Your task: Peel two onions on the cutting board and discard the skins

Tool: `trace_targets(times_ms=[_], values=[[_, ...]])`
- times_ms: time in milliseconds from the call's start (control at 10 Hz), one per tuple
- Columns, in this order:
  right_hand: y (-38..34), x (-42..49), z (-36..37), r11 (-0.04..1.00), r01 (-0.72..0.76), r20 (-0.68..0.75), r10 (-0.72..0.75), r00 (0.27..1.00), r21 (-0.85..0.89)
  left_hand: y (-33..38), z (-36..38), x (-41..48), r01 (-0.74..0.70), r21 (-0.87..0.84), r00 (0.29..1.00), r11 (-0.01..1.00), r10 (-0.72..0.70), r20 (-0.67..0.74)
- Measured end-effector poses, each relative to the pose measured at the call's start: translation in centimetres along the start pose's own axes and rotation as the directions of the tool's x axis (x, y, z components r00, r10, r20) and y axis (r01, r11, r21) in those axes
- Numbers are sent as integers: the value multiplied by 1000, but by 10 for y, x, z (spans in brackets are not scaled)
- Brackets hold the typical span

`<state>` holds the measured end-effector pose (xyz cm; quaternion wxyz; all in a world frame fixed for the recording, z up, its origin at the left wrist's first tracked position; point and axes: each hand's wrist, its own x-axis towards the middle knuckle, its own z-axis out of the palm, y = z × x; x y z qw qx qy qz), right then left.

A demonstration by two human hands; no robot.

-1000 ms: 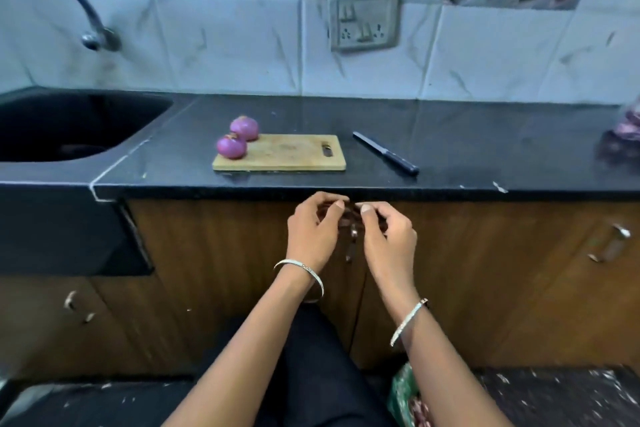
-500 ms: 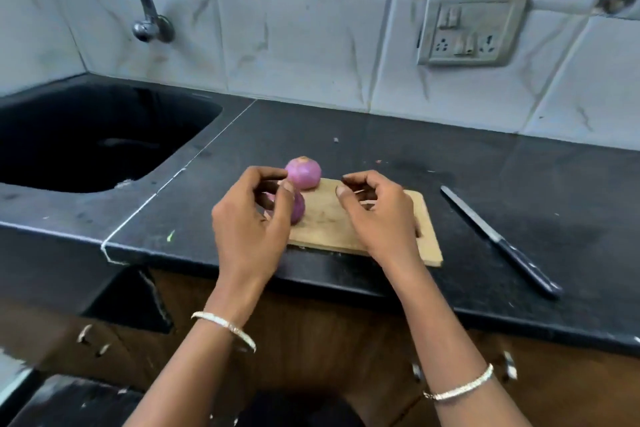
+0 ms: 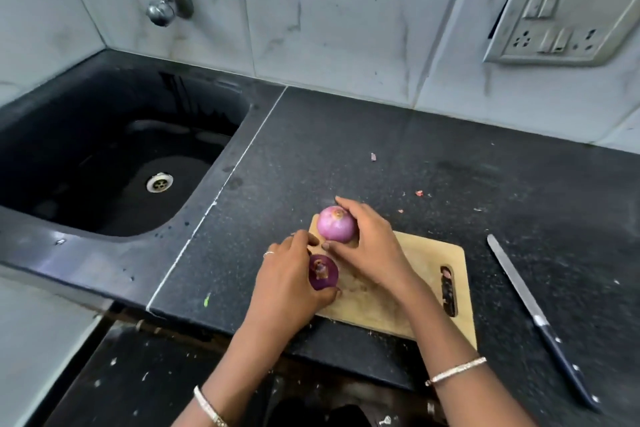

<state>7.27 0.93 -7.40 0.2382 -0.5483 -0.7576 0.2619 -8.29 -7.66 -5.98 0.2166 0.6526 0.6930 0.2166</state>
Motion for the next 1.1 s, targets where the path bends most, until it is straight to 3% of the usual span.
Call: trace_targets(times_ms=[200,500,600,1100], values=[[-14,-13,-16,985,-115,-121,130,984,127,10,-16,13,24,-44,999,999,-23,29],[0,-80,-65,926,-285,-370,362,856,247,35,-18,35,-160,-157,983,975,171,61],[7,-96,-61,919,-329,-387,391,835,219,37,-7,34,-158,-157,977,975,177,115],[29,-101,-40,930,-355,-245,367,897,92,22,13,28,-150,-209,967,966,187,171]])
